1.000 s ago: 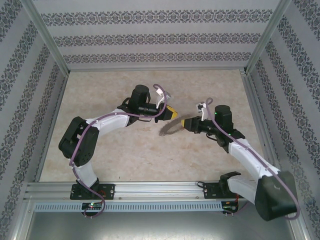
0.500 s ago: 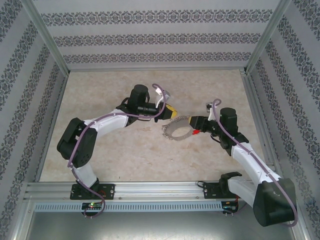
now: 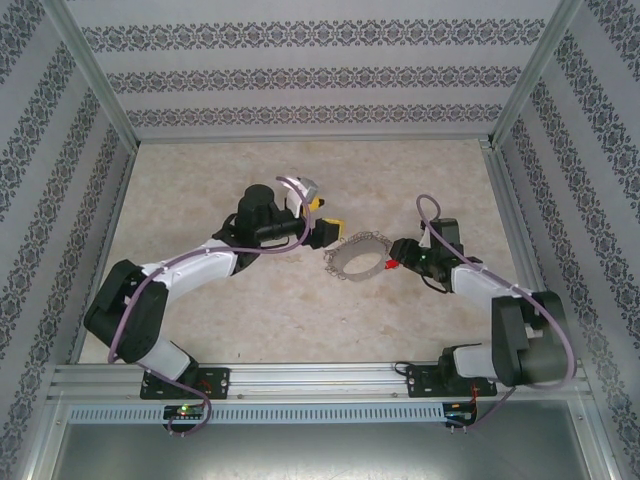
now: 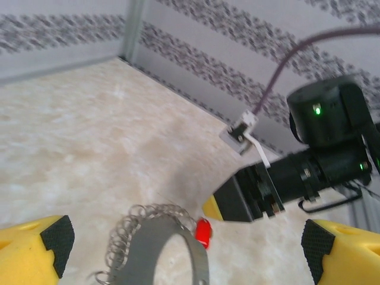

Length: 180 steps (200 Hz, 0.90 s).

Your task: Put the keys on the keyring

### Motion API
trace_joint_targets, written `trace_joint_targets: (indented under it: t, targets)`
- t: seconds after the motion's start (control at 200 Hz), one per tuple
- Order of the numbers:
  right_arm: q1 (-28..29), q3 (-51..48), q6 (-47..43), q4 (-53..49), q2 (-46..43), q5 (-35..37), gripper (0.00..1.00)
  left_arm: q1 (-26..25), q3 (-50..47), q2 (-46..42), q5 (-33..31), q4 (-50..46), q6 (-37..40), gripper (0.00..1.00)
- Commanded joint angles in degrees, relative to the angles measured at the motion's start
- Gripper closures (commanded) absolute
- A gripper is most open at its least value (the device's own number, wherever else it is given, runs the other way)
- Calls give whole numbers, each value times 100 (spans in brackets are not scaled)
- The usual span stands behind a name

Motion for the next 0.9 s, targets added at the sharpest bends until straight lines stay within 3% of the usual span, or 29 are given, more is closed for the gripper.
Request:
trace_joint_targets:
  t: [0.0,0.22,0.375,0.61,0.864,0.894]
  targets:
    - [-60,233,-89,230,268,130,53,53,53,-119,-774,332,-402,0]
    - [-51,639,-160,306,803,83,54,53,296,-12,-422,-144,-340,0]
    - [25,959,-156,348,1367,-243,62,51,251,-10,-416,-168,-288,0]
    - [642,1376,15,480,1802,-489,100,48,244,0,-362,-221,-242,0]
    - [1577,2151,-27,339,1827,-530,100,54,224,56,-436,-210,-199,0]
    - [1616,2193,-51,271,1812,-506,86,51,232,81,-445,-216,-207,0]
